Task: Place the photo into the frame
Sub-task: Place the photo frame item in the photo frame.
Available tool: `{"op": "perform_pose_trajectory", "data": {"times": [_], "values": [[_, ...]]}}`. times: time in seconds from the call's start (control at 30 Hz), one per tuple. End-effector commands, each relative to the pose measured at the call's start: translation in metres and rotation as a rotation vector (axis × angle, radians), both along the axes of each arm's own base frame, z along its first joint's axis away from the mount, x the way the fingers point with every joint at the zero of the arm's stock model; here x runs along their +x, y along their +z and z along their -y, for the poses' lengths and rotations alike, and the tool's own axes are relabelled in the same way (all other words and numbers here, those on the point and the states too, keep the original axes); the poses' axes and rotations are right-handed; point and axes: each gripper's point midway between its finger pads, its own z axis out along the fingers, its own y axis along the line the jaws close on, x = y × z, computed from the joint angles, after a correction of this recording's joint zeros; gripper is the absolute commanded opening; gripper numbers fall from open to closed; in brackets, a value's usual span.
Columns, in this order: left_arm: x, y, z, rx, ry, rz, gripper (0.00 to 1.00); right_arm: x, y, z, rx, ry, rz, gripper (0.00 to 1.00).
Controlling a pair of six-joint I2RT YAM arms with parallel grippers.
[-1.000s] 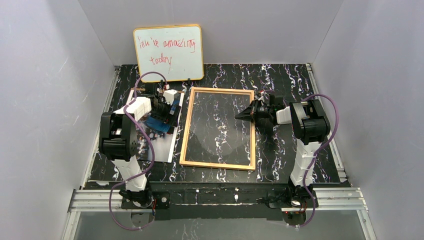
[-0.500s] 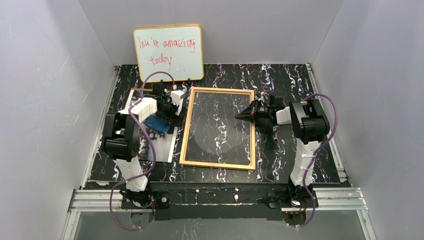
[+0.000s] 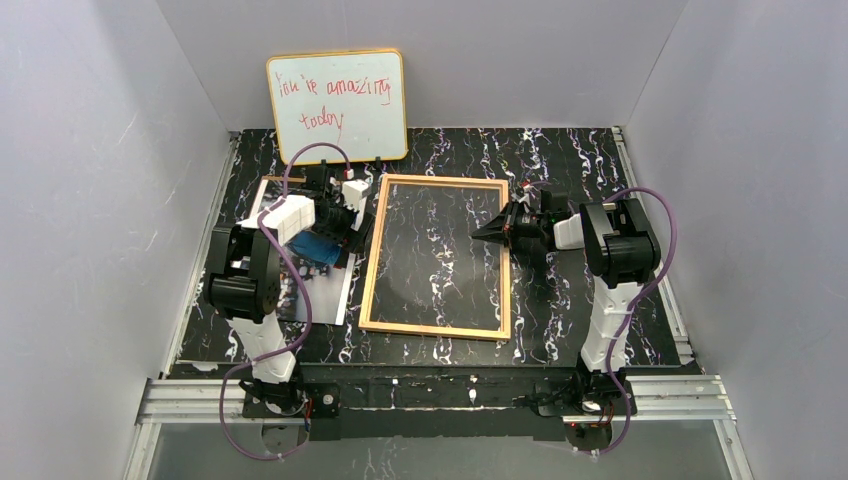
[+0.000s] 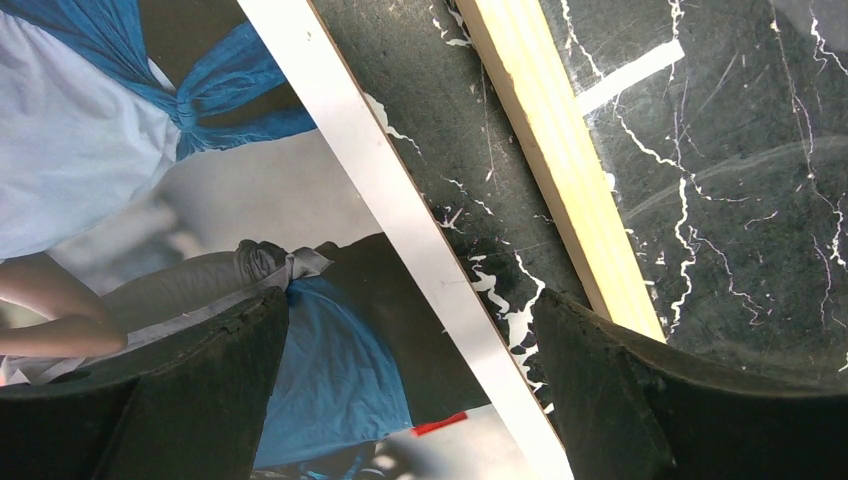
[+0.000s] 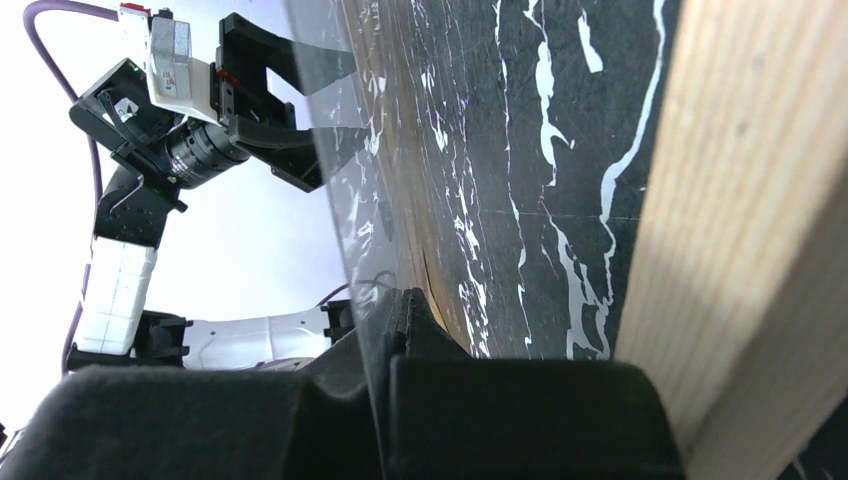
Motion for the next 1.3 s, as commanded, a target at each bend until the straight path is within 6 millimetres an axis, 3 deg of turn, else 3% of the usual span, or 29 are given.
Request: {"op": "perform_pose_trajectory", "data": {"times": [0.0, 0.13, 0.3, 0.83, 1.27], "values": [[-0.012, -0.015, 0.002, 0.010, -0.008, -0.057, 0.91, 0.004, 0.006, 0.004, 0.002, -0.012, 0.043, 0.01], [-0.016, -0.021, 0.006, 0.015, -0.020, -0.068, 0.91, 0.007, 0.012, 0.003, 0.016, -0.018, 0.080, 0.01], [-0.018, -0.027, 0.010, 0.025, -0.028, -0.077, 0.91, 0.010, 0.035, -0.001, 0.054, -0.003, 0.203, 0.01], [-0.025, -0.035, 0.007, 0.040, -0.037, -0.098, 0.90, -0.002, 0.080, -0.019, 0.196, 0.074, 0.386, 0.01], [-0.027, -0.036, 0.007, 0.041, -0.043, -0.101, 0.90, -0.002, 0.078, -0.022, 0.215, 0.067, 0.368, 0.01]]}}
